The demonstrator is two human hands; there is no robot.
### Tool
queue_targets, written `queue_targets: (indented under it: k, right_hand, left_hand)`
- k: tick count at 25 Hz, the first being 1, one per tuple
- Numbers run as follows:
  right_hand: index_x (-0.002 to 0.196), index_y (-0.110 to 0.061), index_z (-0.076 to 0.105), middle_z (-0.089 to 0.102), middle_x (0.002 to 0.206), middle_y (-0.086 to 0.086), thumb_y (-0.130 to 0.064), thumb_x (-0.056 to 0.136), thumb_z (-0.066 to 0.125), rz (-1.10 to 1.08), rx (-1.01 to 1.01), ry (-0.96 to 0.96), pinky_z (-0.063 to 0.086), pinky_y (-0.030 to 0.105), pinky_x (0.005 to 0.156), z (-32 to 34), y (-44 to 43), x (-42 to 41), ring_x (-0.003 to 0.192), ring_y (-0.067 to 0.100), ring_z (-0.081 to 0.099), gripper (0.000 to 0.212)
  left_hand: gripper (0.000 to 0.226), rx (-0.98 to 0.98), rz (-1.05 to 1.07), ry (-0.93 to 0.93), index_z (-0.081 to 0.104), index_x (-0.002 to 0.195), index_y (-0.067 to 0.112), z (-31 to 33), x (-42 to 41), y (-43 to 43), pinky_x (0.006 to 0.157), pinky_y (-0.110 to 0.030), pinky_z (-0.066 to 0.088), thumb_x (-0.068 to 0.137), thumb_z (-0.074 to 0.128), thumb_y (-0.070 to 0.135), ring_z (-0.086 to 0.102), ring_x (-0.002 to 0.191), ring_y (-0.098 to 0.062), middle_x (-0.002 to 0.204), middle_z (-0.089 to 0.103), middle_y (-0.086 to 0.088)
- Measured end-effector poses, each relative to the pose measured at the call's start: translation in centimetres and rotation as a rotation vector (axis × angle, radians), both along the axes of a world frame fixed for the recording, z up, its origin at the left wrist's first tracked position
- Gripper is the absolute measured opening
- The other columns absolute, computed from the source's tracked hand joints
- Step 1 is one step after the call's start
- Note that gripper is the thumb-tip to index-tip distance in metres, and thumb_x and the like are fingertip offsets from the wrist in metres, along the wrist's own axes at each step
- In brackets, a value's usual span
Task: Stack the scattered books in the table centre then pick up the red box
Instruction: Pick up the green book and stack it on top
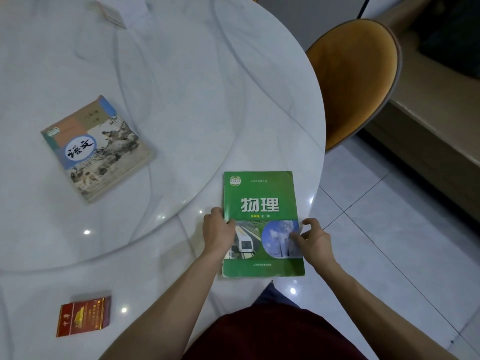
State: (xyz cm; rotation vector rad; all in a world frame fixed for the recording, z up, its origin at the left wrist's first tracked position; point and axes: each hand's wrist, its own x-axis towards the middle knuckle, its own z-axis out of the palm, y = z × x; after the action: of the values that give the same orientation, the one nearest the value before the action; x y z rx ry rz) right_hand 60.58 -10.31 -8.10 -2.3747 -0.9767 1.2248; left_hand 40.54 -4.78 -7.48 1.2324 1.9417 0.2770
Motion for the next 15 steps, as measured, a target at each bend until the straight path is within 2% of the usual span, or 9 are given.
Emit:
queue_targets:
  k: [3,5,7,9,11,15]
  right_hand:
    - [0.114,-0.002,0.056,0.066,0.095,0.018,-0.017,0.088,0.063,-0.092,-0.008,0.101,0.057,0.040,0.073,0.6,0.3,1.0,0.081,0.030,0.064,0.032]
    - [0.103,0.001,0.064,0.067,0.092,0.015,-0.016,0.089,0.060,-0.055,-0.012,0.125,0.056,0.036,0.072,1.0,0.5,1.7,0.079,0.027,0.063,0.022]
    - [0.085,-0.006,0.067,0.070,0.090,0.014,-0.015,0.090,0.059,-0.020,0.001,0.153,0.056,0.038,0.075,1.7,0.7,2.0,0.080,0.027,0.065,0.013]
    - [0.073,-0.017,0.063,0.070,0.087,0.013,-0.015,0.090,0.059,0.001,0.041,0.185,0.056,0.041,0.078,2.5,1.2,1.9,0.080,0.027,0.066,0.017]
    - [0.073,-0.016,0.064,0.071,0.085,0.013,-0.013,0.090,0.059,0.017,0.094,0.225,0.057,0.043,0.079,3.4,1.9,1.7,0.079,0.027,0.066,0.017]
    - [0.071,-0.017,0.067,0.071,0.083,0.018,-0.012,0.087,0.062,0.092,0.197,0.254,0.055,0.048,0.081,5.0,4.9,0.3,0.075,0.027,0.063,0.017]
  left_hand:
    - [0.021,-0.052,0.038,-0.100,0.061,0.108,0.000,-0.1,-0.1,0.3,0.085,-0.038,0.050,0.091,0.056,0.009,0.063,0.098,-0.032,0.110,0.068,-0.017]
    - [0.017,-0.049,0.047,-0.151,0.062,0.105,0.001,0.0,0.0,0.1,0.085,-0.038,0.051,0.090,0.056,0.008,0.064,0.093,-0.030,0.106,0.069,-0.016]
    - [0.018,-0.019,0.078,-0.224,0.061,0.107,0.003,0.2,-0.1,-0.1,0.086,-0.038,0.053,0.090,0.057,0.008,0.064,0.092,-0.027,0.105,0.069,-0.014]
    - [0.019,0.017,0.098,-0.286,0.061,0.108,0.004,0.6,-0.6,-0.1,0.080,-0.035,0.052,0.090,0.057,0.009,0.064,0.088,-0.023,0.101,0.069,-0.011]
    - [0.017,0.051,0.103,-0.341,0.061,0.107,0.004,1.3,-1.5,0.2,0.076,-0.031,0.050,0.091,0.056,0.009,0.064,0.086,-0.021,0.100,0.068,-0.011]
    - [0.013,0.129,0.165,-0.388,0.060,0.104,0.009,3.8,-3.9,1.8,0.086,-0.037,0.054,0.091,0.057,0.010,0.065,0.093,-0.023,0.101,0.067,-0.009]
